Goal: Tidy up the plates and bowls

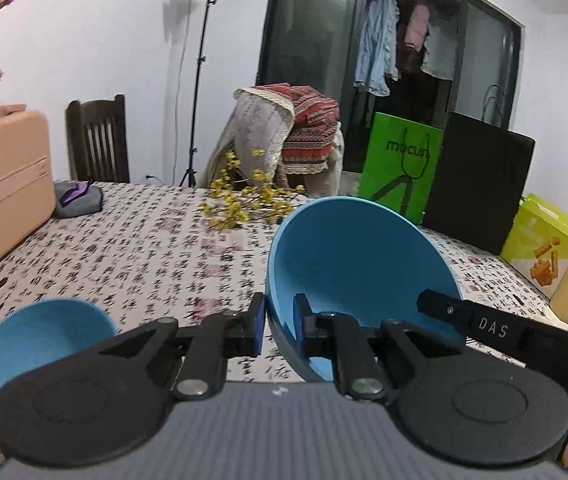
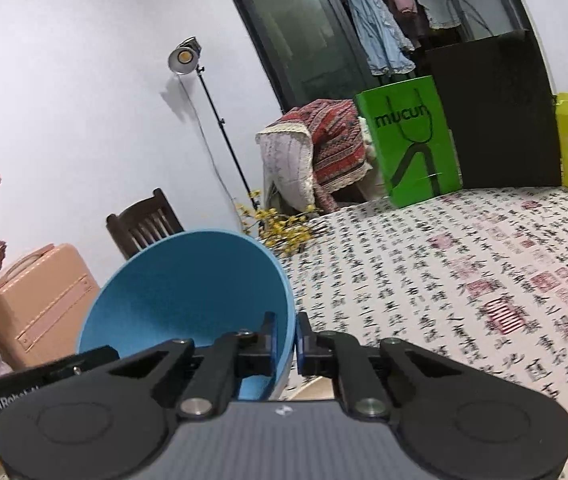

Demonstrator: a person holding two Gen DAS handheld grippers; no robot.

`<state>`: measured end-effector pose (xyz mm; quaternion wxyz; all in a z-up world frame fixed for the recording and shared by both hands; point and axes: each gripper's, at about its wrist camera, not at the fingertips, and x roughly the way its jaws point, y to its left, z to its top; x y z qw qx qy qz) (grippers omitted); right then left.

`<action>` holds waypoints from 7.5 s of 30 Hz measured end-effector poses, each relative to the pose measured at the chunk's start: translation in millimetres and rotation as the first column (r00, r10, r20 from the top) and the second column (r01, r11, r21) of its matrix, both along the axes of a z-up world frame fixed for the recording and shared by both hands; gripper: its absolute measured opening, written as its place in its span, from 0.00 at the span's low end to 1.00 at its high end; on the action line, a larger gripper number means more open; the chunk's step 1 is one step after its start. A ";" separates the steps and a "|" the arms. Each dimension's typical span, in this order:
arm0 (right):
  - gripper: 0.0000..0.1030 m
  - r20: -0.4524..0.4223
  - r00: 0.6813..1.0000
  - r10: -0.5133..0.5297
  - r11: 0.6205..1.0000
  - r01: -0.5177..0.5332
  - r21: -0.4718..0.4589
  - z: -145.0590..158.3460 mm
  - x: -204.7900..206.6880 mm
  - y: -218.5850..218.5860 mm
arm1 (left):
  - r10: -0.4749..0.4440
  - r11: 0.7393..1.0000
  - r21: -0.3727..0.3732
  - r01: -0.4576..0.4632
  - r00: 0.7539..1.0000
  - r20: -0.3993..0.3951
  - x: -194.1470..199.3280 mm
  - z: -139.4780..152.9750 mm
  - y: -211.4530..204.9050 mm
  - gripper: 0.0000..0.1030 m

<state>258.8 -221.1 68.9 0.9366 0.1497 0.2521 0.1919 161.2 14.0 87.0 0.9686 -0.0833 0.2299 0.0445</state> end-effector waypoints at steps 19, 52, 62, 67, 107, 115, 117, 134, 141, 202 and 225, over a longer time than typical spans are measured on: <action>0.09 0.030 0.998 0.053 0.998 -0.052 -0.037 14.8 -23.6 44.8 | 0.046 0.998 -0.044 -0.044 0.998 0.049 -33.5 6.1 43.1 0.13; 0.09 0.026 0.991 0.134 0.990 -0.133 -0.040 18.5 -37.6 90.5 | 0.126 0.987 -0.112 -0.118 0.989 0.071 -64.3 5.3 85.3 0.13; 0.09 0.023 0.985 0.168 0.985 -0.168 -0.029 19.5 -39.9 105.5 | 0.158 0.981 -0.129 -0.147 0.984 0.078 -74.3 5.0 100.0 0.13; 0.09 0.023 0.983 0.182 0.983 -0.181 -0.023 21.0 -40.9 115.9 | 0.181 0.975 -0.147 -0.168 0.980 0.080 -78.4 4.6 109.7 0.13; 0.09 0.010 0.948 0.318 0.948 -0.317 -0.026 20.1 -45.3 188.0 | 0.316 0.936 -0.184 -0.300 0.947 0.061 -113.7 -5.4 164.4 0.13; 0.09 -0.002 0.945 0.327 0.944 -0.327 -0.032 14.3 -43.0 196.7 | 0.328 0.928 -0.200 -0.314 0.944 0.040 -114.0 -12.7 172.2 0.13; 0.09 -0.006 0.945 0.328 0.944 -0.328 -0.032 13.1 -41.9 198.0 | 0.328 0.927 -0.205 -0.315 0.944 0.033 -113.3 -14.3 172.9 0.13; 0.09 -0.042 0.938 0.345 0.937 -0.346 -0.043 2.8 -36.4 206.8 | 0.340 0.913 -0.239 -0.332 0.940 -0.005 -113.9 -26.9 179.9 0.13; 0.09 -0.047 0.937 0.345 0.936 -0.347 -0.053 0.6 -35.3 209.9 | 0.341 0.910 -0.246 -0.335 0.940 -0.017 -112.0 -30.3 183.2 0.13; 1.00 0.136 0.891 0.433 0.898 -0.413 -0.151 -38.5 -94.8 142.5 | 0.380 0.925 -0.093 -0.369 0.908 0.178 -189.0 -61.5 155.9 1.00; 1.00 -0.014 0.898 0.441 0.890 -0.439 -0.123 -9.7 -53.2 190.4 | 0.242 0.970 -0.047 -0.238 0.965 0.105 -145.6 -35.3 198.2 1.00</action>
